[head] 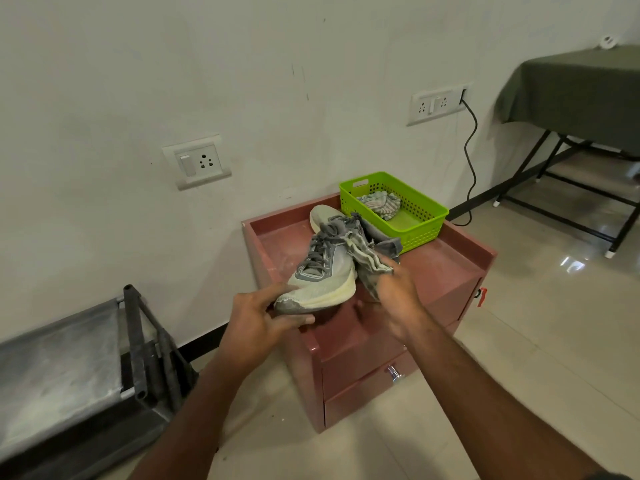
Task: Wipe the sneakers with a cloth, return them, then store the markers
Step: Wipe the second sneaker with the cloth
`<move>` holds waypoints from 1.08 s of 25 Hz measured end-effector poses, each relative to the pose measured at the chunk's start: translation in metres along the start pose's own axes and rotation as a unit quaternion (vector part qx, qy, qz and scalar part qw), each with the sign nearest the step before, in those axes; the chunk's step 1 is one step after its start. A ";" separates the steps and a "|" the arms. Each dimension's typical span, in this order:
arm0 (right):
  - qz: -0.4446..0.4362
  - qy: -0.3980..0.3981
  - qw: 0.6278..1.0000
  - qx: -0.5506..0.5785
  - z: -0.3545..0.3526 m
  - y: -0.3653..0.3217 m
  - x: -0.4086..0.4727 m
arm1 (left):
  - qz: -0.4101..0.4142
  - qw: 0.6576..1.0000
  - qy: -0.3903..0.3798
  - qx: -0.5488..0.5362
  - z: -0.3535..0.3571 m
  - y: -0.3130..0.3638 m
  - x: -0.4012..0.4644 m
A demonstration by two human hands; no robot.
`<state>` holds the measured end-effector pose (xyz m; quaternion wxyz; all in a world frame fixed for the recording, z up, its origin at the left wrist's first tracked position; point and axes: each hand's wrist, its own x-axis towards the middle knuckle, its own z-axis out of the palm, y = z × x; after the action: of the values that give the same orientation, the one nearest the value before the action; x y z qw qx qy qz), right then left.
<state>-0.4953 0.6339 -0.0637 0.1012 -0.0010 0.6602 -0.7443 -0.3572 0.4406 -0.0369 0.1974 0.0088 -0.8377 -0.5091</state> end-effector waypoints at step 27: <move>-0.420 -0.124 0.831 -0.343 0.010 -0.007 -0.050 | 0.228 0.832 -0.063 0.502 -0.010 0.006 -0.009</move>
<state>-0.4461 0.6325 -0.0492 -0.1470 -0.4046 0.7910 -0.4348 -0.3446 0.4370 -0.0311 0.2231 -0.1170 -0.9669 0.0410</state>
